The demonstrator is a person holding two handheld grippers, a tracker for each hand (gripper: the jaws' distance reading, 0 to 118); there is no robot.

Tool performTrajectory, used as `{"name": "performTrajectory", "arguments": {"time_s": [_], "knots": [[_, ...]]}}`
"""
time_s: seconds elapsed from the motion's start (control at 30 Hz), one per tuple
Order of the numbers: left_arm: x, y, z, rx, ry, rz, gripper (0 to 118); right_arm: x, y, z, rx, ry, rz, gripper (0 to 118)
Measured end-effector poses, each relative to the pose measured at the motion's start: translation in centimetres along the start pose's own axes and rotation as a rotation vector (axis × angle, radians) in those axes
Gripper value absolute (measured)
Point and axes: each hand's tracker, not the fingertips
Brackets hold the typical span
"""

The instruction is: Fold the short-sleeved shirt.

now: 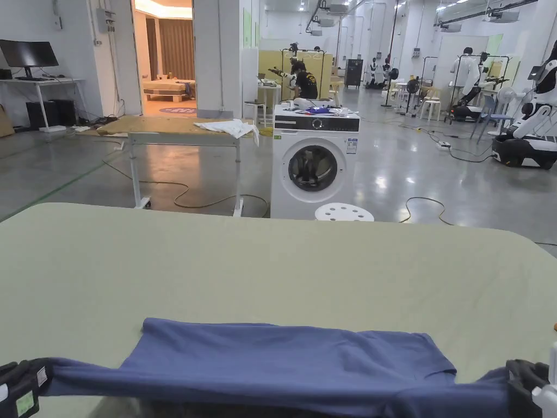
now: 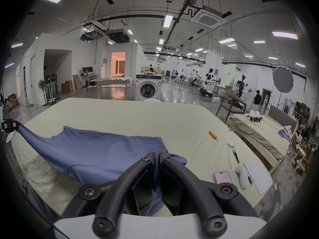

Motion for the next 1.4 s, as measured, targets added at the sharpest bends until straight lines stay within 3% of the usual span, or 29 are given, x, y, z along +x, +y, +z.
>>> {"name": "performTrajectory", "arguments": {"time_s": [0.33, 0.63, 0.77, 0.83, 0.87, 0.93, 0.97, 1.0, 1.03, 1.33, 1.4], "knots": [[-0.2, -4.4, 0.6, -0.141, 0.052, -0.039, 0, -0.8, -5.1, 1.9, -0.15, 0.007, -0.011, 3], [-0.1, -9.4, -5.7, -0.375, 0.052, -0.07, 0, -1.2, -10.7, -3.9, -0.372, 0.036, -0.042, 3], [-0.9, -11.4, -8.3, -0.448, 0.067, -0.089, 0, -1.6, -12.9, -6.1, -0.461, 0.043, -0.021, 4], [-1.2, -11.8, -9.1, -0.478, 0.077, -0.082, 0, -1.8, -13.3, -6.3, -0.476, 0.021, -0.012, 10], [-1.2, -11.8, -9.3, -0.48, 0.081, -0.084, 7, -1.9, -13.2, -6.3, -0.473, 0.01, -0.006, 20], [-0.8, -11.3, -9.0, -0.459, 0.098, -0.109, 33, -2.2, -12.3, -6.1, -0.433, -0.011, 0.006, 66], [-0.5, -11.0, -9.1, -0.439, 0.096, -0.132, 48, -2.4, -11.7, -6.1, -0.394, -0.03, 0.001, 77], [0.0, -10.4, -9.2, -0.404, 0.093, -0.154, 62, -2.7, -11.0, -6.0, -0.348, -0.056, -0.005, 79], [0.9, -9.9, -9.1, -0.361, 0.091, -0.166, 63, -3.3, -10.1, -5.9, -0.299, -0.067, -0.005, 79], [7.8, -4.1, -10.0, 0.049, 0.034, -0.196, 63, -9.5, -2.8, -6.4, 0.141, 0.043, -0.097, 78], [8.8, -3.5, -10.0, 0.115, 0.039, -0.192, 61, -10.8, -1.9, -6.6, 0.206, 0.047, -0.081, 67]]}}
